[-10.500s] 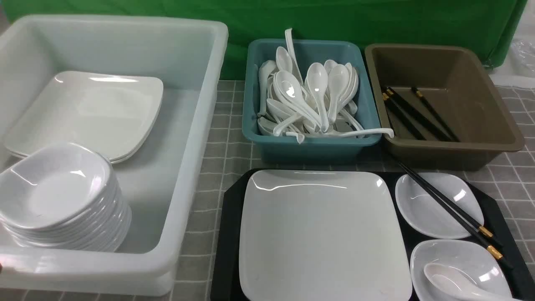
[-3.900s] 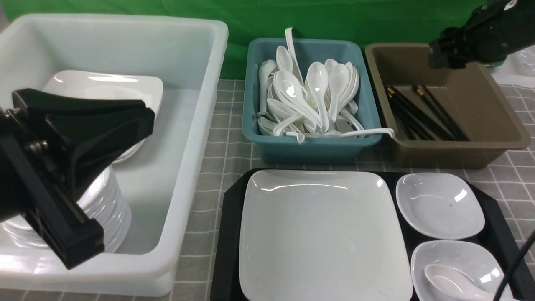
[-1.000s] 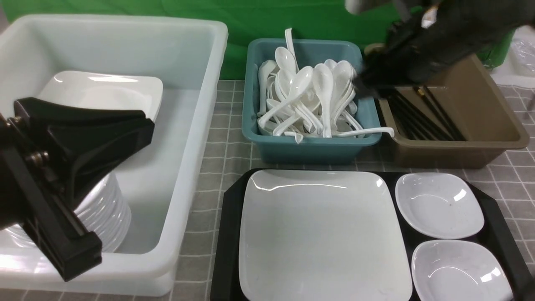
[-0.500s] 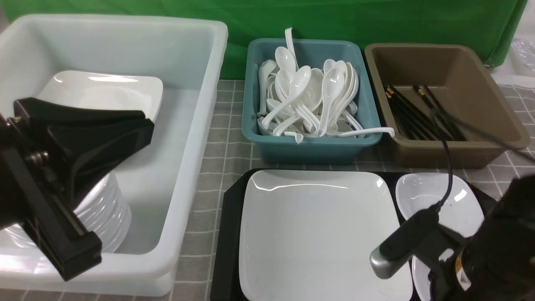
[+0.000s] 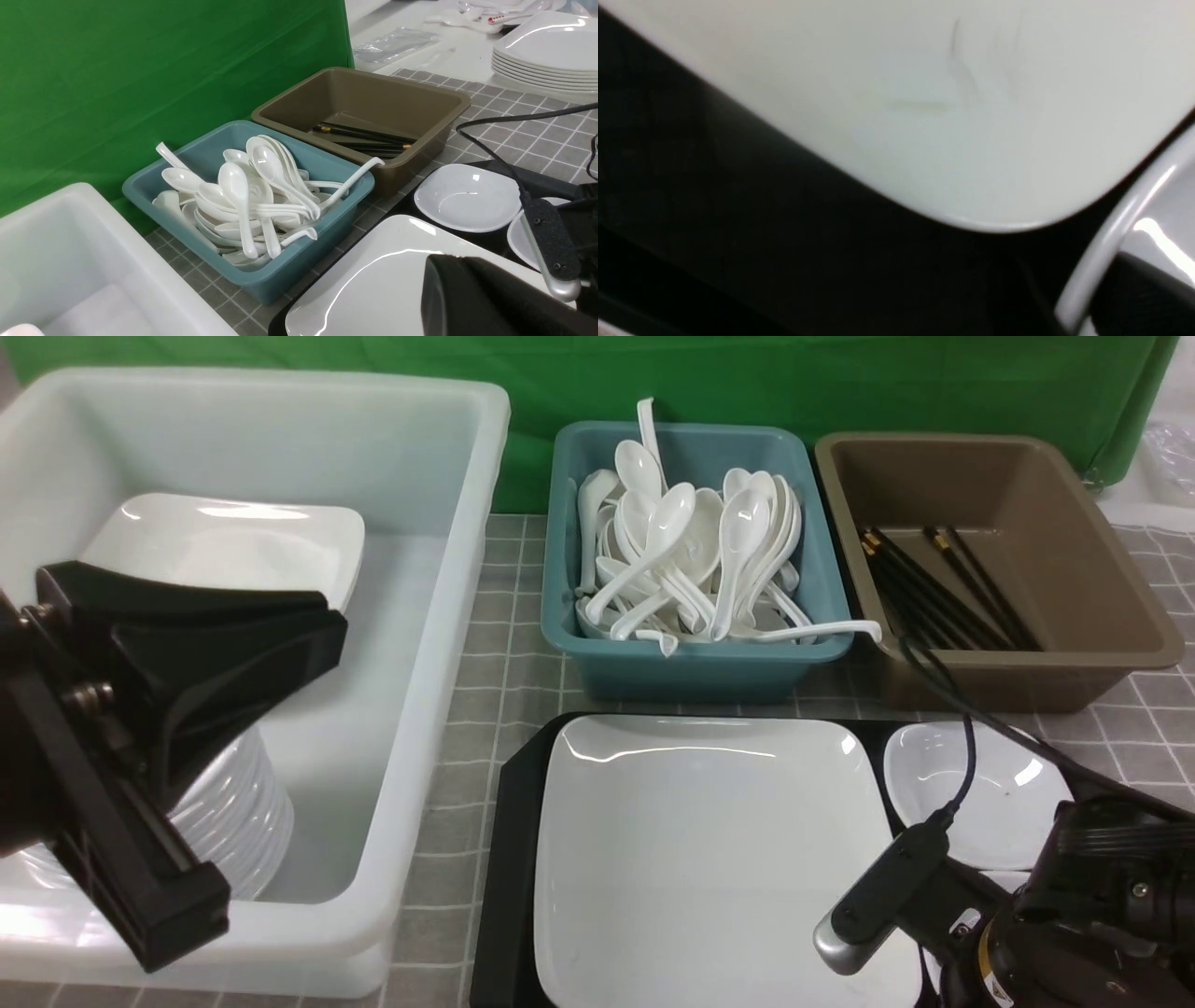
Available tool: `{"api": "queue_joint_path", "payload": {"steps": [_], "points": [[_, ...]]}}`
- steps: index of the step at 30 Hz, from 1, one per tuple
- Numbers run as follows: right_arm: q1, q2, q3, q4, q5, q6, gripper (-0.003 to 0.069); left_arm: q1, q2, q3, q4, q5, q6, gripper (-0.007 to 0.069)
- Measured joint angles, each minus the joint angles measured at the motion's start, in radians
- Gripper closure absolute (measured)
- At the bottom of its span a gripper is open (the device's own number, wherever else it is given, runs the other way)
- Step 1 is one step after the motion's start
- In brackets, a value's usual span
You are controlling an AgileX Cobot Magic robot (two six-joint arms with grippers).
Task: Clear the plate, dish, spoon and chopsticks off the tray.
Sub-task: Use the right arm to grab a small plate from the dinner plate, then use the right arm to put the small plate into the large storage box on the left
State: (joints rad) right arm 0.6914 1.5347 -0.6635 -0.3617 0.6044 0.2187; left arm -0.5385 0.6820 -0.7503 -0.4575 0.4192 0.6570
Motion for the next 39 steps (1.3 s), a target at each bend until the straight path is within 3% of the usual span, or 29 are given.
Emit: {"api": "queue_joint_path", "payload": {"steps": [6, 9, 12, 17, 19, 20, 21, 24, 26, 37, 39], "points": [[0.002, -0.039, -0.034, -0.002, 0.072, 0.000, 0.0494, 0.000, 0.000, 0.000, 0.000, 0.007, -0.001, 0.0604], [0.010, -0.112, -0.093, 0.038, 0.169, -0.009, 0.0585, 0.000, -0.007, 0.000, 0.000, 0.015, -0.002, 0.0604], [0.036, -0.175, -0.150, 0.085, 0.251, -0.014, 0.0595, 0.000, -0.024, 0.000, 0.002, 0.023, -0.022, 0.0604], [0.161, -0.261, -0.394, 0.106, 0.344, 0.001, 0.0597, 0.000, -0.101, -0.002, 0.121, 0.060, -0.176, 0.0604], [0.215, -0.249, -0.489, 0.105, 0.337, -0.006, 0.0598, 0.000, -0.153, -0.015, 0.244, 0.124, -0.299, 0.0604], [0.267, -0.219, -0.586, 0.105, 0.307, -0.042, 0.0597, 0.000, -0.201, -0.032, 0.369, 0.192, -0.417, 0.0604], [0.273, -0.214, -0.610, 0.105, 0.302, -0.048, 0.0597, 0.000, -0.207, -0.034, 0.402, 0.215, -0.447, 0.0604], [0.376, -0.083, -0.817, 0.105, 0.192, -0.164, 0.0597, 0.000, -0.326, -0.077, 0.670, 0.421, -0.663, 0.0604], [0.429, 0.021, -0.942, 0.105, 0.150, -0.248, 0.0597, 0.000, -0.397, -0.094, 0.755, 0.509, -0.731, 0.0604], [0.525, 0.599, -1.548, 0.109, 0.120, -0.460, 0.0597, 0.000, -0.577, -0.107, 0.795, 0.642, -0.764, 0.0604], [0.527, 0.627, -1.575, 0.108, 0.120, -0.465, 0.0597, 0.000, -0.577, -0.107, 0.785, 0.642, -0.757, 0.0604]]}}
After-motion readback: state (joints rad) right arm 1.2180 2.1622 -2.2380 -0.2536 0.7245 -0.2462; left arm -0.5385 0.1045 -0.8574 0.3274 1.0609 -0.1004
